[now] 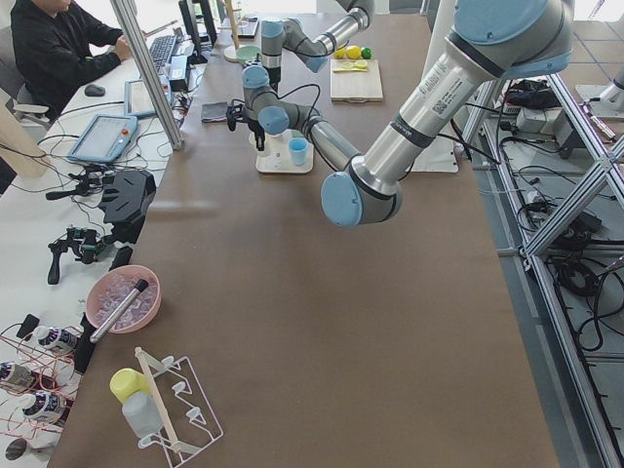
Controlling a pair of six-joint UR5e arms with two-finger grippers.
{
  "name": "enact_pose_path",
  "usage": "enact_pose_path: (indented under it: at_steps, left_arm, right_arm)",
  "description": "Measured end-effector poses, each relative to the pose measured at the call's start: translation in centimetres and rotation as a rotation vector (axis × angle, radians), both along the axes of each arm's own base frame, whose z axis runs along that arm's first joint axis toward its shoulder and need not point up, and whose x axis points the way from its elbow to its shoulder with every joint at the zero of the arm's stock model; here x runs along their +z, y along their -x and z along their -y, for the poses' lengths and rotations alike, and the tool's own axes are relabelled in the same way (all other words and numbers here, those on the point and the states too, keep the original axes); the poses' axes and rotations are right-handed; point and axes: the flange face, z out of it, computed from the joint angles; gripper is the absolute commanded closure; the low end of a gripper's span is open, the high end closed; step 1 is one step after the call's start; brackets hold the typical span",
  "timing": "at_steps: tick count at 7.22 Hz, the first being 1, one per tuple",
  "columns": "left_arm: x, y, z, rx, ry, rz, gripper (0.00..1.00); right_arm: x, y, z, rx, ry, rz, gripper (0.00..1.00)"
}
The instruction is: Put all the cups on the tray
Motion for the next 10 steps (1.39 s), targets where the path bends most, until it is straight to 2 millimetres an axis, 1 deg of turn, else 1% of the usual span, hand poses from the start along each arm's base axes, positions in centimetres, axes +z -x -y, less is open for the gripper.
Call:
enact_pose_path:
  at_steps: [1, 2, 3, 4, 5, 6, 7, 8, 9, 10]
  left_arm:
    - [-0.1, -1.7, -1.3, -0.008, 0.004, 0.007, 1.00]
    - [-0.3, -3.4, -2.6, -0.019, 0.001, 0.017, 1.00]
    - [-0.5, -4.8, -3.6, -0.026, -0.003, 0.025, 1.00]
    - [-0.5, -5.9, -4.4, -0.029, -0.009, 0.032, 0.55]
    - [-0.5, -6.5, -4.9, -0.029, -0.013, 0.037, 0.03]
    - [-0.5, -6.7, -5.1, -0.038, -0.023, 0.044, 0.02]
    - [-0.8, -6.4, -4.8, -0.054, -0.041, 0.050, 0.02]
    - [-1.3, -5.0, -3.9, -0.068, -0.066, 0.050, 0.02]
    - [-1.8, -2.2, -2.0, -0.077, -0.101, 0.048, 0.02]
    - [-1.8, 1.8, 0.6, -0.075, -0.135, 0.051, 0.02]
  right_arm:
    - [0.1, -2.5, 1.5, 0.000, 0.010, 0.016, 0.00]
    - [0.9, -5.1, 2.9, -0.012, 0.012, 0.028, 0.00]
    - [2.4, -7.3, 3.9, -0.025, -0.001, 0.023, 0.00]
    - [4.1, -9.2, 4.6, -0.036, -0.021, 0.012, 0.00]
    - [5.5, -10.6, 4.9, -0.043, -0.040, 0.001, 0.00]
    - [6.6, -11.7, 4.9, -0.048, -0.064, -0.008, 0.00]
    - [7.0, -13.0, 5.1, -0.045, -0.089, -0.015, 0.00]
    - [7.4, -14.6, 5.6, -0.032, -0.100, -0.018, 0.00]
    - [8.2, -16.8, 5.8, -0.015, -0.107, -0.021, 0.00]
    - [9.4, -19.5, 5.7, 0.005, -0.114, -0.022, 0.00]
